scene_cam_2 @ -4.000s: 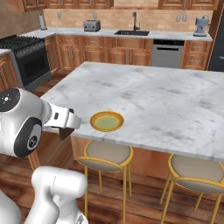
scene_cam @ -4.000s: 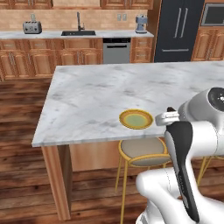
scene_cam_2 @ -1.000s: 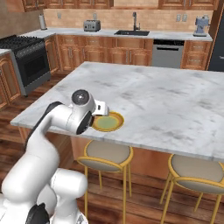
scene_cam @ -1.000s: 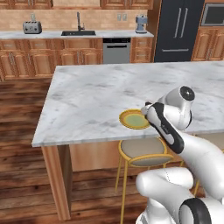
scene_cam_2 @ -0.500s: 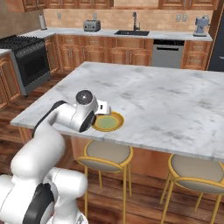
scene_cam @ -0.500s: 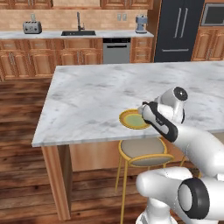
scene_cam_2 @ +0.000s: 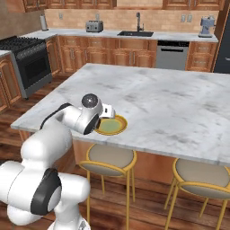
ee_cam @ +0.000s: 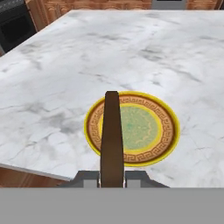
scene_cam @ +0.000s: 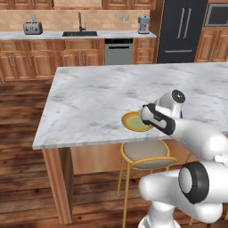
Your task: Start the toaster. Once the lever pops up, take the bread to the plate on the dining counter.
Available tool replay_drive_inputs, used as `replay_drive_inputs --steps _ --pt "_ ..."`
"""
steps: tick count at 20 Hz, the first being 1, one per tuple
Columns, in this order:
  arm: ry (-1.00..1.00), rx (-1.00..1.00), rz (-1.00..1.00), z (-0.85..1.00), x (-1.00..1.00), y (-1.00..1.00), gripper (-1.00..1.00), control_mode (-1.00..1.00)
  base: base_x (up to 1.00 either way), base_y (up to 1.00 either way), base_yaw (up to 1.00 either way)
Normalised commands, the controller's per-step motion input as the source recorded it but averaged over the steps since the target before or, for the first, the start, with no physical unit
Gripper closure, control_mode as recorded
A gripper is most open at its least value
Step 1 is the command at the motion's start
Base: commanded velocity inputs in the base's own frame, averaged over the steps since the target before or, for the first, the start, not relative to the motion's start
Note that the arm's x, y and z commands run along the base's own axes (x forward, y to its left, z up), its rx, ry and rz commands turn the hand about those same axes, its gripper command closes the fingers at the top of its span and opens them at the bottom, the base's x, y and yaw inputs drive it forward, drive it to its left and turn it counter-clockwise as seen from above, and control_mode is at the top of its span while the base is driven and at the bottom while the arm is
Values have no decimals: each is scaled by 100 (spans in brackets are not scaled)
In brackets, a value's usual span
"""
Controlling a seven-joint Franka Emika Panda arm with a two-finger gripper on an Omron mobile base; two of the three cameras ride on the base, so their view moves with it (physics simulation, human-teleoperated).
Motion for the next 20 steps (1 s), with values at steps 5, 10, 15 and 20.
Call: replay_drive_inputs --steps 5,10,15,20 --pt "1 0 0 -16 18 0 100 -100 0 0 0" --pt "1 0 0 -18 19 0 100 -100 0 0 0" --pt "0 0 0 -12 19 0 100 -100 0 0 0" --pt "0 0 0 -9 22 0 100 -100 0 0 0"
